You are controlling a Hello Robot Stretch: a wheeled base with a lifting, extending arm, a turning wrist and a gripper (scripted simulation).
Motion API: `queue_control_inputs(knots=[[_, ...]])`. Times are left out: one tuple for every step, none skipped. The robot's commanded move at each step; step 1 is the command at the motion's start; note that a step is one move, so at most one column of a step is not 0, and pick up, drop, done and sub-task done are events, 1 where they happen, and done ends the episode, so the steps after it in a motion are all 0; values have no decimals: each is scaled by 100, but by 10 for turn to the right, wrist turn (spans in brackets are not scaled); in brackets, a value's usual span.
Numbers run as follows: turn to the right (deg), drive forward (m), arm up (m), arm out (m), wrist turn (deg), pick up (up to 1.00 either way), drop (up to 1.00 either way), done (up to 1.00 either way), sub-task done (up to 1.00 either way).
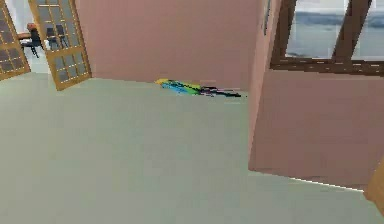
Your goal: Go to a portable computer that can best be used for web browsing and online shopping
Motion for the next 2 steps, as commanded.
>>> queue_control_inputs(knots=[[-330, 0, 0, 0, 0, 0, 0, 0, 0], [0, 35, 0, 0, 0, 0, 0, 0, 0]])
